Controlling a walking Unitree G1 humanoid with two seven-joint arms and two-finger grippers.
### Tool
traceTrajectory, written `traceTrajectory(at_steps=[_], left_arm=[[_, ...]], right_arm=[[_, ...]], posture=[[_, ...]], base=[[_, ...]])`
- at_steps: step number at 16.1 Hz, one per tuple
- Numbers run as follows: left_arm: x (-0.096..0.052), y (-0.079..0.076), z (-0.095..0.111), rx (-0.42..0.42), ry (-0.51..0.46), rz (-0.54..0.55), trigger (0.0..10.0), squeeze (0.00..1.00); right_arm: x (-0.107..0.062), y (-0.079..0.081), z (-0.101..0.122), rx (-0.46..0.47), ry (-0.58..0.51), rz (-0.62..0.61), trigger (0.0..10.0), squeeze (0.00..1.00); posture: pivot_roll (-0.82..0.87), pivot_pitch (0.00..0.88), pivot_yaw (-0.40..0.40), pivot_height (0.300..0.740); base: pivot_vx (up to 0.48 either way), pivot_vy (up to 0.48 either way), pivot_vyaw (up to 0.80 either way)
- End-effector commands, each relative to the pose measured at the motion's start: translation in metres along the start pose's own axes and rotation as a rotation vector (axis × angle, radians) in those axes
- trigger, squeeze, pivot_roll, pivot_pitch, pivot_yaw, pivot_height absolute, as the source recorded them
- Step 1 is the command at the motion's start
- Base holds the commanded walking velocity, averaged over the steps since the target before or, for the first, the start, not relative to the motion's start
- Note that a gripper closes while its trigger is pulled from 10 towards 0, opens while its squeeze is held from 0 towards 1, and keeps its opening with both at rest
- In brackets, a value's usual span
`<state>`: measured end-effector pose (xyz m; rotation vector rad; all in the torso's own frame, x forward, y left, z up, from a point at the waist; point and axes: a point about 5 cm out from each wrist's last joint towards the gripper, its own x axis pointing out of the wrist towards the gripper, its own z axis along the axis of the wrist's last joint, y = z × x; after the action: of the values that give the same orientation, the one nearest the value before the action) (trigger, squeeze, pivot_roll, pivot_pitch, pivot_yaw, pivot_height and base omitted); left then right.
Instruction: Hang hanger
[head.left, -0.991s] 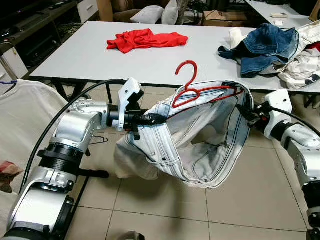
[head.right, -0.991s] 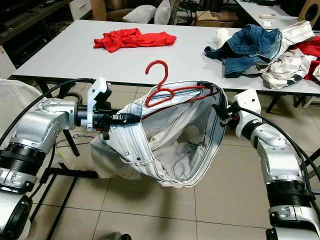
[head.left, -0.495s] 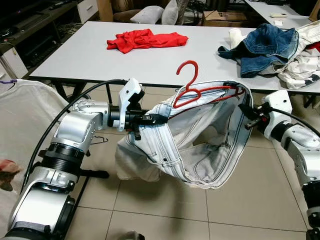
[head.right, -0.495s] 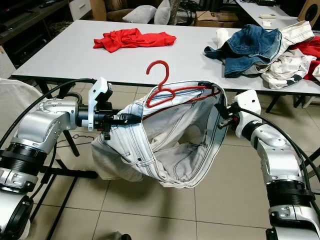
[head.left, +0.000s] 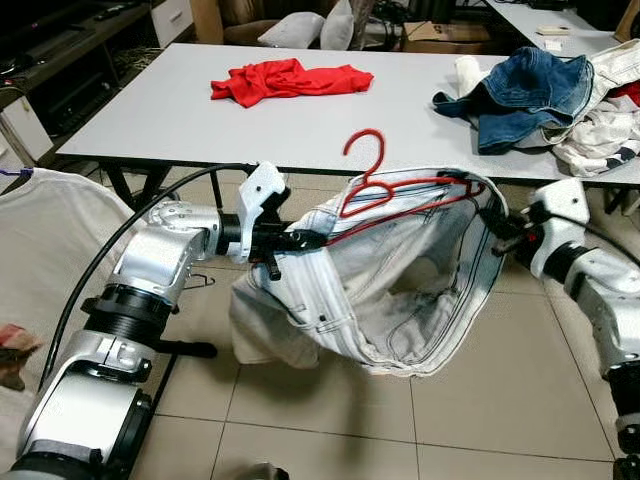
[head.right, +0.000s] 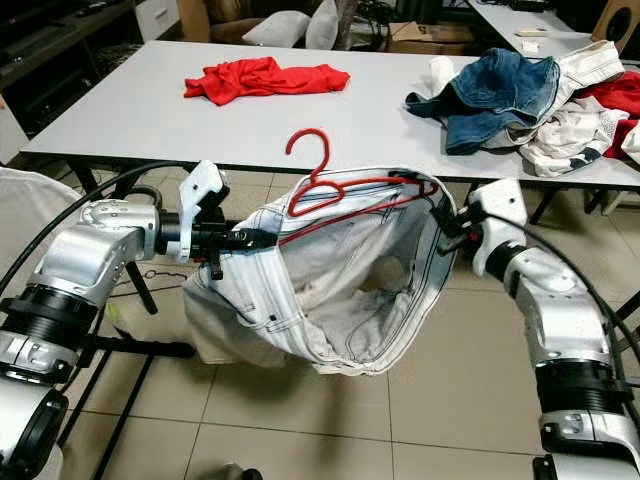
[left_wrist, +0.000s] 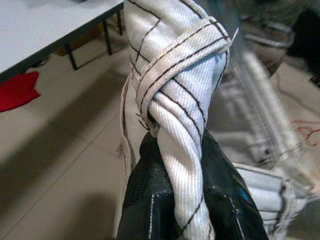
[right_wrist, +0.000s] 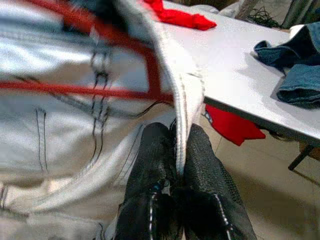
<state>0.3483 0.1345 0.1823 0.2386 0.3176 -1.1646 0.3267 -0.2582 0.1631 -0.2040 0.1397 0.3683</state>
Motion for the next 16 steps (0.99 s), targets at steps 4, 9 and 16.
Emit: traceTrajectory(at_steps=[4,9,16], left_arm=[[-0.004,0.008,-0.003,0.081,0.115,0.073,0.0,0.0],[0.0,0.011,-0.014,0.078,0.189,0.139,0.0,0.0],[0.009,0.018,-0.006,-0.053,0.091,0.216,0.0,0.0]], right_arm=[[-0.003,-0.005,0.027,0.019,-0.078,-0.017,0.0,0.0],[-0.001,0.007,0.04,0.025,-0.11,0.019,0.0,0.0],[-0.012,0.019,0.045,0.021,-0.059,0.032,0.0,0.0]], posture=[[-0.06,0.0,0.05,0.74],[-0.06,0.0,0.053,0.74],[-0.07,0.0,0.053,0.74]], base=[[0.0,0.0,0.0],[0.0,0.0,0.0],[0.0,0.0,0.0]])
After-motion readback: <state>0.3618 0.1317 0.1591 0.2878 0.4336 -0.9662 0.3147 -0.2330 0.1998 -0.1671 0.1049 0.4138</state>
